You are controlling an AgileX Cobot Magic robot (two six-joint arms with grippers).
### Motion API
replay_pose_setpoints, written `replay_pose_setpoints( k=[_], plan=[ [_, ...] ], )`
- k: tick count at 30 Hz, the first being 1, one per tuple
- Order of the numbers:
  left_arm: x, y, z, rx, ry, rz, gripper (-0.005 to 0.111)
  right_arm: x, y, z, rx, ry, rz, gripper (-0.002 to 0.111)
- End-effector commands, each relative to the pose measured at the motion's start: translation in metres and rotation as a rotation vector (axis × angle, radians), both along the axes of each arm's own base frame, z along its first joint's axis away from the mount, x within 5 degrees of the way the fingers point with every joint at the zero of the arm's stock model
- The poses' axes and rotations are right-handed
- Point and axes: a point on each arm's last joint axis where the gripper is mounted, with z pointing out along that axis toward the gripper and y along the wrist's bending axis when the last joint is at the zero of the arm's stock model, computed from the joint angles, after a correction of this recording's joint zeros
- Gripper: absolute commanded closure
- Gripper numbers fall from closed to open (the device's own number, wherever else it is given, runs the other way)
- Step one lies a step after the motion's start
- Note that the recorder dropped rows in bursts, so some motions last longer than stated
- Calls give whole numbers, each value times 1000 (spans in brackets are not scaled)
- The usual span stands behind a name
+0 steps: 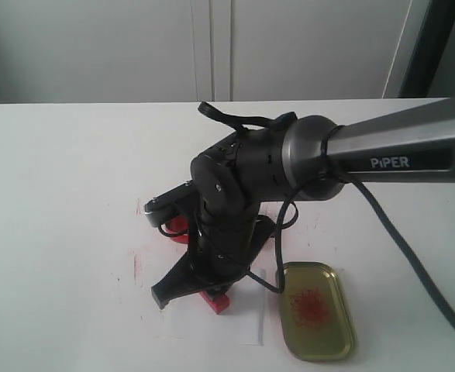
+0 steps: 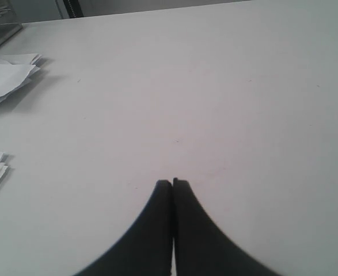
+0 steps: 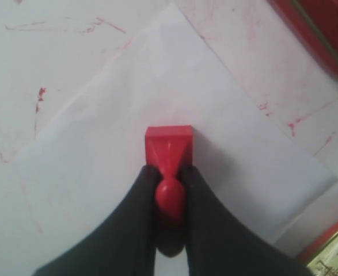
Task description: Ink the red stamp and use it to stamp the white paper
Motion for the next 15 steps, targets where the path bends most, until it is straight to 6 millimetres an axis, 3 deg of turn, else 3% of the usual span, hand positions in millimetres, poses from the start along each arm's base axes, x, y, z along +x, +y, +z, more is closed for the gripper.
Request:
replay_pose_setpoints(
  k=[1,15],
  plan=[
    [0,0,-1,-6,-1,1,107,-2,-3,-17,-33,17,-30,108],
    [0,0,-1,-6,-1,1,107,1,-6,-17,-47,-5,-99,108]
  ],
)
